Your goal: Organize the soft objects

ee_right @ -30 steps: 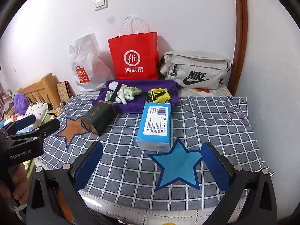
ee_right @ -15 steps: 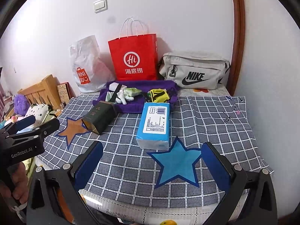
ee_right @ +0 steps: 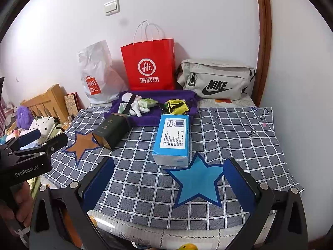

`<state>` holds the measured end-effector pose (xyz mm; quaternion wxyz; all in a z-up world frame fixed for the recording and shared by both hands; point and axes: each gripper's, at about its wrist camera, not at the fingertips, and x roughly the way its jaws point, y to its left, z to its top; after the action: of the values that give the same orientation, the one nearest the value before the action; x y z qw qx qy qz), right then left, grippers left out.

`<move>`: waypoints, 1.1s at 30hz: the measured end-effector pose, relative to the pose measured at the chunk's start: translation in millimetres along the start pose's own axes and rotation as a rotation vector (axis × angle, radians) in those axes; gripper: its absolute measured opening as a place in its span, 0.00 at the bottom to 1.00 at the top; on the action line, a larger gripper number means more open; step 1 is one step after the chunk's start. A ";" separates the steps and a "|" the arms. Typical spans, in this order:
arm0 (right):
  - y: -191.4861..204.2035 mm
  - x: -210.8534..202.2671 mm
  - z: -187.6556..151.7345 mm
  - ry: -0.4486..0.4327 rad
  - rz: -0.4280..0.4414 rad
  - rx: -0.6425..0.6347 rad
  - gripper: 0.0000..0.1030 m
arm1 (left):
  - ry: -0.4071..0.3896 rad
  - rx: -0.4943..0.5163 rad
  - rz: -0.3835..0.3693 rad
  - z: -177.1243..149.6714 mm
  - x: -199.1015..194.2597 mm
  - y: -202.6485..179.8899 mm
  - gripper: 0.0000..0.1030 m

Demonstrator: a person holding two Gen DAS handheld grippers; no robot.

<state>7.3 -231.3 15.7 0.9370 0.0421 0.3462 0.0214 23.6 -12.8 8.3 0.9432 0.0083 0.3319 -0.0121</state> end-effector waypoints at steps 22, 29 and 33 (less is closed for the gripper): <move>1.1 -1.2 1.3 -0.003 0.005 -0.005 1.00 | 0.002 -0.002 0.002 0.6 0.4 1.3 0.98; 1.3 -1.3 1.1 -0.004 0.005 -0.007 1.00 | 0.004 -0.004 0.008 1.1 0.5 1.9 0.98; 0.3 -0.5 2.6 -0.006 0.004 -0.008 1.00 | 0.003 -0.004 0.012 1.2 0.4 3.0 0.98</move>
<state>8.5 -231.2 18.1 0.9381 0.0393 0.3432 0.0247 24.8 -9.7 9.0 0.9427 0.0085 0.3336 -0.0057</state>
